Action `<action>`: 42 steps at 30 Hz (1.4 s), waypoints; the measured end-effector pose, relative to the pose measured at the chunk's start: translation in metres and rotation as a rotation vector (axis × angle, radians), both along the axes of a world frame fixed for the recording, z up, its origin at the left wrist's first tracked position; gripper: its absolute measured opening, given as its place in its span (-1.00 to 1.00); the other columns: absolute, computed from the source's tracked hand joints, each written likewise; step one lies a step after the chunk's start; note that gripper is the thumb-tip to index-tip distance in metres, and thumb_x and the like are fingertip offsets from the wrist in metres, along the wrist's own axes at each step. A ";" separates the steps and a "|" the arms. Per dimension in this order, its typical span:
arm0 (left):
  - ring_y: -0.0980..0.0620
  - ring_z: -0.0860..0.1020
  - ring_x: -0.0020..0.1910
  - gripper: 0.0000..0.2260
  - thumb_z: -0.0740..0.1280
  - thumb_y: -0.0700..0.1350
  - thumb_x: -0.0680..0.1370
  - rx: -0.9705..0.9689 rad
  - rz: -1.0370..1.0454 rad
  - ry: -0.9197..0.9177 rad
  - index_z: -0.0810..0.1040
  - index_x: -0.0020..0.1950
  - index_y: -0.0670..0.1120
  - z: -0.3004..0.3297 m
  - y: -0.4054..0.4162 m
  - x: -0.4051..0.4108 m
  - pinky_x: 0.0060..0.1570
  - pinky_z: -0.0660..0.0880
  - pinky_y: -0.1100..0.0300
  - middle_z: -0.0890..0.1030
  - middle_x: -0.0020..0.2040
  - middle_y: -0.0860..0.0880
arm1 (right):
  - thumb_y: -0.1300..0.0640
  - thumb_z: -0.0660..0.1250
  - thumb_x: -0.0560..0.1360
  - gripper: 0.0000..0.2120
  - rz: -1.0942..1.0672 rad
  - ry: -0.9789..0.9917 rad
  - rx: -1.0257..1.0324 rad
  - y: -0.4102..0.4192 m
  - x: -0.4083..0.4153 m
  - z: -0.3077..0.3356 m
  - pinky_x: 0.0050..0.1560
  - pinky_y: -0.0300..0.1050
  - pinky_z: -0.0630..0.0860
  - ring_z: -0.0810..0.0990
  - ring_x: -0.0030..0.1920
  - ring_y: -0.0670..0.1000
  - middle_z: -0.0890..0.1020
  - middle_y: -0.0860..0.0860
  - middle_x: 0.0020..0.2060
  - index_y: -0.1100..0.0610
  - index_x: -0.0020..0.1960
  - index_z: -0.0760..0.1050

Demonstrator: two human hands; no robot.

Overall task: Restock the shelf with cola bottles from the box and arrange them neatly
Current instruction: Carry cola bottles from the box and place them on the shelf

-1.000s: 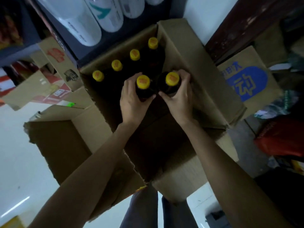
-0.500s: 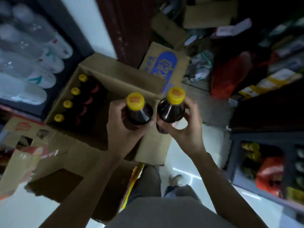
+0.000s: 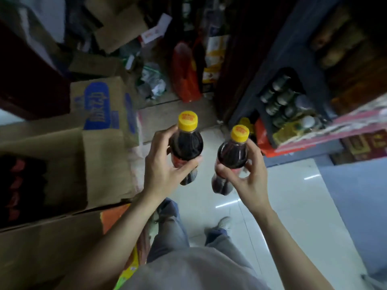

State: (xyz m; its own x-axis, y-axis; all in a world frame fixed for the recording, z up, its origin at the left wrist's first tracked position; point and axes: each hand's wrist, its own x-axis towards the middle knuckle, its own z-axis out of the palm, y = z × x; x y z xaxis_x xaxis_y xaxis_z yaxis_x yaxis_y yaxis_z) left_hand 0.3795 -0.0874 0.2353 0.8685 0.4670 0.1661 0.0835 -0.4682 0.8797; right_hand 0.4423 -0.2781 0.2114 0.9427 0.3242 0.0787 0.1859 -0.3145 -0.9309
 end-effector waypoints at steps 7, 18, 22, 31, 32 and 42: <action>0.11 0.55 0.12 -0.36 0.45 0.15 0.30 -0.061 -0.217 -0.036 0.44 0.33 -0.05 0.044 -0.132 0.050 0.07 0.51 0.21 0.53 0.15 -0.01 | -0.16 0.44 0.34 -0.31 -0.069 -0.070 -0.068 -0.159 0.031 0.057 0.15 0.12 0.52 0.49 0.24 -0.02 0.48 -0.19 0.26 -0.15 0.41 0.29; 0.15 0.51 0.12 -0.39 0.42 0.10 0.37 0.108 -0.385 -0.426 0.48 0.28 -0.25 0.166 -0.231 0.172 0.13 0.39 0.31 0.54 0.09 -0.08 | -0.17 0.42 0.37 -0.36 -0.117 -0.356 0.017 -0.246 0.137 0.191 0.15 -0.24 0.47 0.56 0.18 -0.18 0.59 -0.15 0.18 -0.05 0.40 0.35; 0.13 0.48 0.18 -0.39 0.44 0.06 0.40 0.184 -0.368 -0.623 0.44 0.29 -0.31 0.212 -0.243 0.227 0.19 0.36 0.31 0.49 0.15 -0.08 | -0.09 0.42 0.41 -0.36 -0.145 -0.460 0.130 -0.252 0.185 0.241 0.16 -0.21 0.48 0.59 0.15 -0.16 0.62 -0.16 0.12 0.06 0.42 0.35; 0.22 0.40 0.25 -0.38 0.40 0.19 0.43 0.331 -0.289 -0.820 0.42 0.35 -0.16 0.262 -0.275 0.348 0.29 0.32 0.31 0.46 0.22 0.09 | -0.02 0.45 0.47 -0.42 -0.275 -0.665 0.154 -0.269 0.294 0.307 0.09 -0.14 0.54 0.61 0.04 -0.15 0.62 -0.12 0.04 0.12 0.39 0.35; 0.17 0.41 0.27 -0.37 0.42 0.20 0.42 0.310 -0.281 -0.783 0.43 0.36 -0.13 0.261 -0.279 0.362 0.30 0.33 0.29 0.46 0.24 0.08 | -0.05 0.45 0.45 -0.42 -0.296 -0.666 0.140 -0.271 0.307 0.306 0.07 -0.10 0.55 0.62 0.01 -0.14 0.63 -0.13 0.01 0.09 0.38 0.35; 0.05 0.46 0.32 -0.25 0.35 0.33 0.31 0.260 -0.035 -0.507 0.39 0.41 0.01 0.246 -0.300 0.465 0.28 0.41 0.16 0.51 0.33 0.04 | 0.03 0.43 0.46 -0.31 -0.352 -0.716 0.030 -0.257 0.412 0.277 0.13 -0.12 0.42 0.48 0.23 0.07 0.46 0.12 0.33 0.17 0.48 0.23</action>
